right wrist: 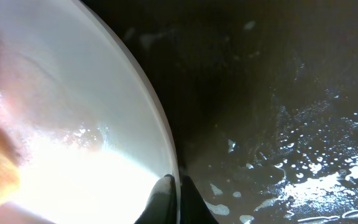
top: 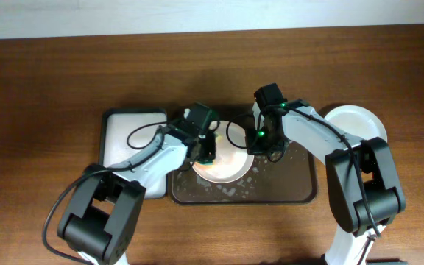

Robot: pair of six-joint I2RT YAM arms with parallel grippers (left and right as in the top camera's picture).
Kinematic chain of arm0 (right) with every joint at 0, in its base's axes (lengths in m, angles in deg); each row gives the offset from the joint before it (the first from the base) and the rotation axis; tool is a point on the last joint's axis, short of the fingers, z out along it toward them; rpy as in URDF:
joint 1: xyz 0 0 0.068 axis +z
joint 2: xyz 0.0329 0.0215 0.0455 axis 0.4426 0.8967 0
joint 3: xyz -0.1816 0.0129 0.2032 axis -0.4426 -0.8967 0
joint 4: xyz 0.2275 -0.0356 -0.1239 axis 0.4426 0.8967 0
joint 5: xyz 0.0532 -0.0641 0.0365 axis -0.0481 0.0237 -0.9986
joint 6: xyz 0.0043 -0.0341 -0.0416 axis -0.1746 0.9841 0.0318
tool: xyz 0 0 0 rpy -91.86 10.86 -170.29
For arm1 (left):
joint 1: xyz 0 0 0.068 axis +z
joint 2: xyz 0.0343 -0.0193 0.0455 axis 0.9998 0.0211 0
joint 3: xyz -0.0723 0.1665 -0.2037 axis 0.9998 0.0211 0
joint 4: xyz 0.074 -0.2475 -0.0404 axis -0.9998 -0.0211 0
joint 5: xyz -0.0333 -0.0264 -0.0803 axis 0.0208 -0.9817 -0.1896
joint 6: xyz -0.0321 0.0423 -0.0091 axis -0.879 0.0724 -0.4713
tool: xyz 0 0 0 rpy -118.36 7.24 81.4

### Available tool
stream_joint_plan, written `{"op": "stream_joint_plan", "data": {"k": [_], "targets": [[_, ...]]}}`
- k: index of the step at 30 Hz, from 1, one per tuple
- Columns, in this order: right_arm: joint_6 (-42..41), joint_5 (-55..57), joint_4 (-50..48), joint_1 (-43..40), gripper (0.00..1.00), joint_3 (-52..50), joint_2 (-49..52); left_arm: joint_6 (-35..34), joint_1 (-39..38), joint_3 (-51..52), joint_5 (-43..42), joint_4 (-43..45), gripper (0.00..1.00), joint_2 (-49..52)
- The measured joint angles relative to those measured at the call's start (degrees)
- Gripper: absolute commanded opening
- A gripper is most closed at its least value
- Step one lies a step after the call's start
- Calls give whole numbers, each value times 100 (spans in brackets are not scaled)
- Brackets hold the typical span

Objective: Clean dirty plates on tray and stack at the side
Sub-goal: 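Scrub the pink-stained plate with the sponge while the right gripper holds it, then return the sponge to the foam tray with the left gripper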

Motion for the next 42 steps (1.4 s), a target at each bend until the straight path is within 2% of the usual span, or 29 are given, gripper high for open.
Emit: {"op": "stream_joint_plan", "data": {"k": [4,12,17,18,19,20,22,24,29,37,39,40,41,42], "targets": [[0,0,0,0,4,0,0,2,160,-42,-9,-103,0,0],[0,-17,2,0,4,0,0,2,328,-920,-269,-1340,0,79],[-2,-15,11,0,4,0,0,2,420,-1167,42,-1825,0,-380],[0,-15,13,0,8,0,0,2,452,-1196,179,-2057,0,-533],[0,-13,13,0,21,0,0,0,485,-1196,251,-2184,0,-616],[7,7,26,0,28,0,0,2,546,-1200,380,-2391,0,-734],[4,66,68,0,29,-26,2,9,723,-1200,544,-2608,0,-846],[-2,70,57,0,24,-26,2,72,927,-1198,625,-2677,0,-852],[-17,92,20,0,8,-28,4,461,1480,-1029,680,-2538,0,-852],[-20,111,2,0,8,-28,7,1292,2236,120,579,-1034,0,-826],[-22,111,4,0,8,-28,7,1628,2352,310,439,-706,10,-813],[-22,111,4,0,8,-28,7,1790,2371,358,402,-621,27,-804],[-22,111,4,0,8,-28,7,1980,2380,391,352,-568,52,-798],[-22,111,4,0,8,-28,7,2079,2380,400,326,-562,61,-793]]}}
